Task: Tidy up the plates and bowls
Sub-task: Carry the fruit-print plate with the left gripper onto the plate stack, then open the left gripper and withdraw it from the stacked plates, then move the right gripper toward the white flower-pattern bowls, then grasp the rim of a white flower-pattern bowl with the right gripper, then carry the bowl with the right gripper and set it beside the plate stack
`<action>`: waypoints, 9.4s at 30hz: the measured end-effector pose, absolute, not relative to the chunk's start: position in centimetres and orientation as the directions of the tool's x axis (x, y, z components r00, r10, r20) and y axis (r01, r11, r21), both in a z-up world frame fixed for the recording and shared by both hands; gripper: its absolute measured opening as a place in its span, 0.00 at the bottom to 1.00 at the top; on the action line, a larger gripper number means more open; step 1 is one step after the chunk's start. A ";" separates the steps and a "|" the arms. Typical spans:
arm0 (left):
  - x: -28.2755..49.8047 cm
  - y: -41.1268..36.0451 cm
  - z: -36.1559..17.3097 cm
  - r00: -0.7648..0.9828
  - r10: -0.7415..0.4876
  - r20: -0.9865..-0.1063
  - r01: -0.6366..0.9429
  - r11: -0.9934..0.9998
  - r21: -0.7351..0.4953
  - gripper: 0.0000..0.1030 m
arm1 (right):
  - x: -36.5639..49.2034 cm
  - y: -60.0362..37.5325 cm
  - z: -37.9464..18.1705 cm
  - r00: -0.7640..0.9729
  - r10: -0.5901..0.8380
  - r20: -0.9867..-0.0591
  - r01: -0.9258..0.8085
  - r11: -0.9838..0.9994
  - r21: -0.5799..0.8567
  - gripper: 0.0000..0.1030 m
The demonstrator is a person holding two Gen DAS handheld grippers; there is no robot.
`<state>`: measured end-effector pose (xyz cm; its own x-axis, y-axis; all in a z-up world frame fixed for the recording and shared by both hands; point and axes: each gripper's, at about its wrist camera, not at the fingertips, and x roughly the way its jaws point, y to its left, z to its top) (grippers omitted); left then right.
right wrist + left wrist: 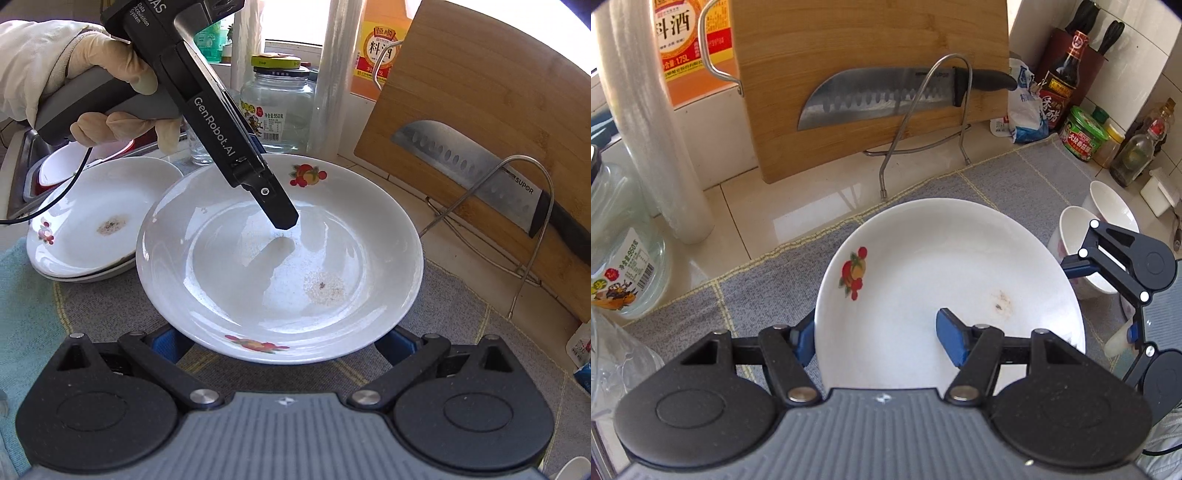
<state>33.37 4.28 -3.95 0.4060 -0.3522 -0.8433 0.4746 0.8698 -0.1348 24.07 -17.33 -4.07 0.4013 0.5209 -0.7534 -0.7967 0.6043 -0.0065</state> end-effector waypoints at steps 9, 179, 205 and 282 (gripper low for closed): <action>29.0 5.9 -1.7 0.471 -0.326 -0.819 0.427 0.897 -0.111 0.62 | 21.3 -16.4 -1.8 0.396 0.563 -0.725 -0.832 0.554 -0.025 1.00; 19.1 -14.2 -6.8 0.677 -0.355 -0.644 0.500 0.865 0.049 0.96 | 23.6 -33.1 -1.1 0.514 0.365 -0.776 -0.580 0.815 -0.001 1.00; 21.8 -17.8 -8.6 0.655 -0.412 -0.633 0.602 0.791 0.109 0.81 | 30.2 -33.4 -4.3 0.321 0.464 -0.826 -0.622 0.761 0.186 0.78; 8.9 -6.2 -6.8 0.588 -0.269 -0.763 0.462 0.886 0.044 0.81 | 19.0 -19.7 -2.6 0.093 0.581 -0.809 -0.751 0.574 0.326 0.78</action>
<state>8.88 -6.22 -6.85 0.5877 -0.2688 -0.7631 0.4624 0.8856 0.0442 18.96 -19.71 -2.61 0.0933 0.5806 -0.8088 -0.7512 0.5742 0.3256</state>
